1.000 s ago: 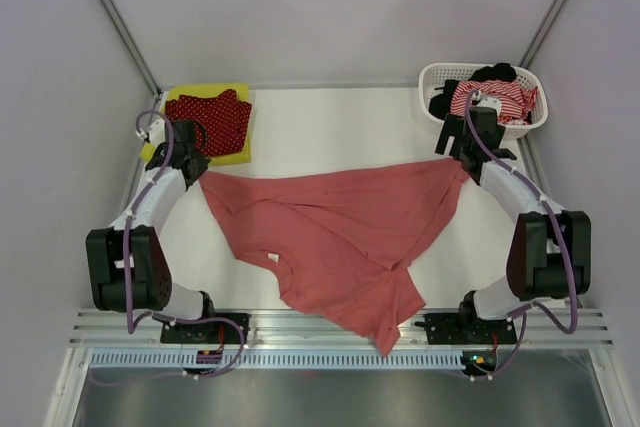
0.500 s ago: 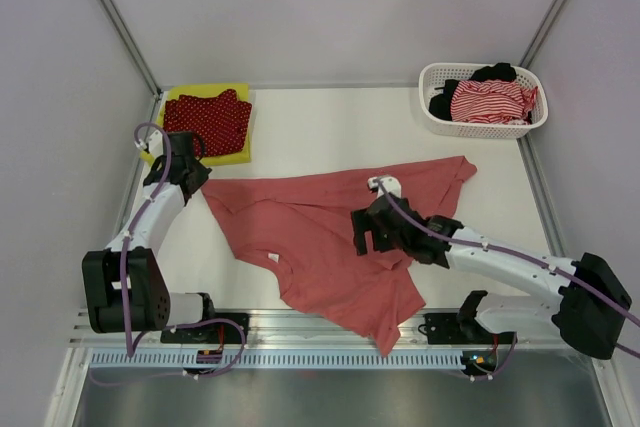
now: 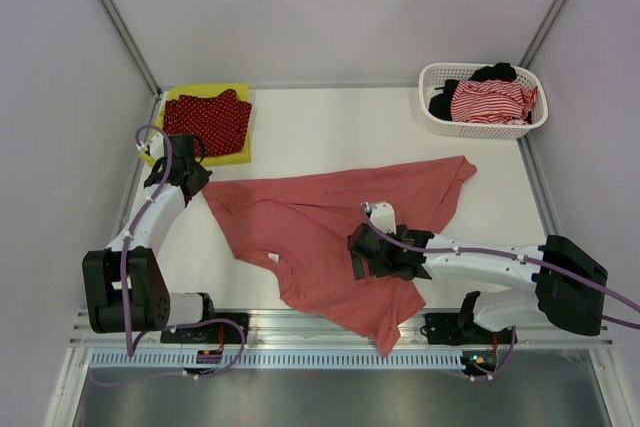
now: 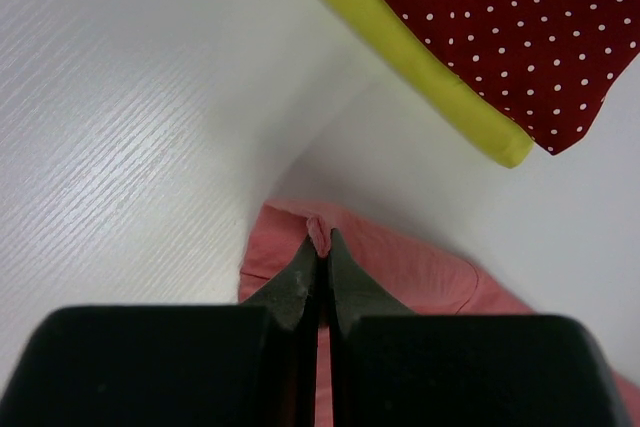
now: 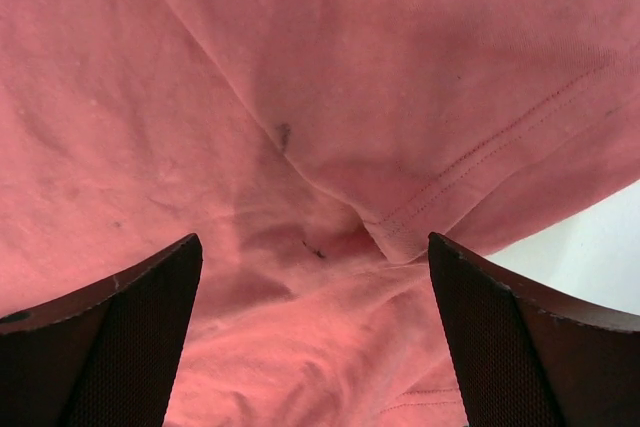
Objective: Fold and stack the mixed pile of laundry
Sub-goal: Flatten out the T-shirt at the center of the board.
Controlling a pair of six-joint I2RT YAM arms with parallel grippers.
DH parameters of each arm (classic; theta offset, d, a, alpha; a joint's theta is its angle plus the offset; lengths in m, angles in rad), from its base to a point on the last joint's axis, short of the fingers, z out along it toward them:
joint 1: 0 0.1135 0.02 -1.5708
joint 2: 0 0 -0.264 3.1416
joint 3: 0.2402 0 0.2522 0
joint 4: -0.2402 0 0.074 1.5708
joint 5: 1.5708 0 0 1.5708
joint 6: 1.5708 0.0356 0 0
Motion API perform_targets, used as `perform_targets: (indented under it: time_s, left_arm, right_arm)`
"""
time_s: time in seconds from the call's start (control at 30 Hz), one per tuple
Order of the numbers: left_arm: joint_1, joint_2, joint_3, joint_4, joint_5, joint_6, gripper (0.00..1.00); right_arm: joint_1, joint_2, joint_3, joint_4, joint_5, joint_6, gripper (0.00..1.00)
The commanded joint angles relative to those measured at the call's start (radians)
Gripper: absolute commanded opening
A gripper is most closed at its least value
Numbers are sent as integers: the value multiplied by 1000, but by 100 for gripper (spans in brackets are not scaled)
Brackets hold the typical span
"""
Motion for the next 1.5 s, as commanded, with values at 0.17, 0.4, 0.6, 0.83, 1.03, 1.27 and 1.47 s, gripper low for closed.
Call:
perform_targets:
  time_s: [0.17, 0.4, 0.6, 0.83, 1.03, 1.27, 1.47]
  left_arm:
    - [0, -7, -6, 37, 9, 7, 2]
    - [2, -9, -6, 37, 9, 10, 2]
    - [0, -7, -4, 37, 7, 12, 2]
    - [2, -12, -4, 37, 7, 15, 2]
    - [2, -20, -7, 37, 1, 18, 2]
    - [2, -35, -4, 37, 15, 27, 2]
    - [2, -156, 24, 26, 21, 30, 2]
  right_arm:
    - [6, 34, -25, 34, 46, 50, 92]
    - [8, 97, 1, 51, 113, 50, 75]
    - [5, 109, 4, 57, 142, 73, 49]
    - [-3, 109, 6, 10, 178, 91, 23]
    - [-23, 103, -2, 4, 175, 63, 0]
    - [-61, -26, 36, -56, 285, 21, 0]
    - [-227, -219, 150, 54, 408, -148, 0]
